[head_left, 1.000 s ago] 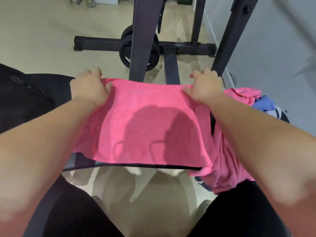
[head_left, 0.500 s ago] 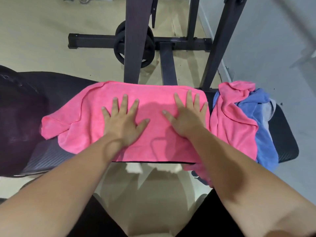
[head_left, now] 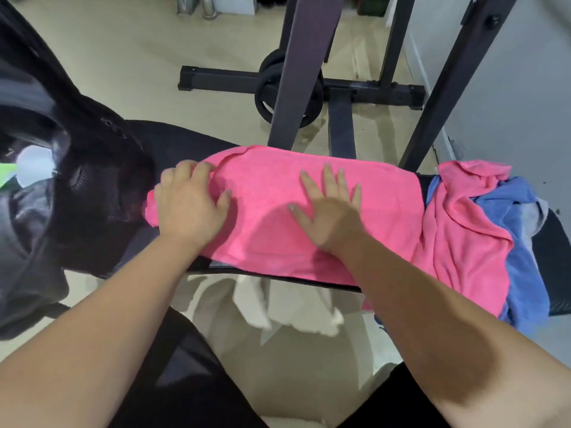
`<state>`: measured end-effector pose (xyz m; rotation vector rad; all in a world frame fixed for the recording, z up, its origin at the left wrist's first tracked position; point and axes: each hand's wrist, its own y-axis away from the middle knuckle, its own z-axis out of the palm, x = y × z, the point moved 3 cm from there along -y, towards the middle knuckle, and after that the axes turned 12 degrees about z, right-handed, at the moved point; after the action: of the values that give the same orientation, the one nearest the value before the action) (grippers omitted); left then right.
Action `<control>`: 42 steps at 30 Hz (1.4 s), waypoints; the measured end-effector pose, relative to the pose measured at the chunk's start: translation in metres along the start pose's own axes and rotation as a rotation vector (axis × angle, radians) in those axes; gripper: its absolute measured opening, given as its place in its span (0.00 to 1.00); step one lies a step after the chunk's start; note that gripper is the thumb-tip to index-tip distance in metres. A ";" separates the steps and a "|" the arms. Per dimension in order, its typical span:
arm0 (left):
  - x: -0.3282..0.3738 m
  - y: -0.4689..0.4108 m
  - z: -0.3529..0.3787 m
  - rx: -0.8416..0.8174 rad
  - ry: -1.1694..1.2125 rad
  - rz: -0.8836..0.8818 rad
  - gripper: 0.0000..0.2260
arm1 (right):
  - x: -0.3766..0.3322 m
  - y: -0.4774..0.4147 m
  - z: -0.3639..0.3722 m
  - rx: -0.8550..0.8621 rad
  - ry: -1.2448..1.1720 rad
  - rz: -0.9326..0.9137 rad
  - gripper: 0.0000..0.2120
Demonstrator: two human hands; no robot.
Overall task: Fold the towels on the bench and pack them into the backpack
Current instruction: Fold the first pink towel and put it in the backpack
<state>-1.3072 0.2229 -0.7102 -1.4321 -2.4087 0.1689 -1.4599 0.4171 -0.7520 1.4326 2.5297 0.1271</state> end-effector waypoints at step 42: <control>-0.005 0.046 0.003 -0.118 1.000 -0.351 0.09 | -0.079 0.014 -0.035 -0.401 -1.070 0.194 0.15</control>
<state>-1.2675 0.2413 -0.7264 -0.7869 -1.7600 -0.6313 -1.4172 0.3580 -0.7028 1.1226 1.4040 -0.0843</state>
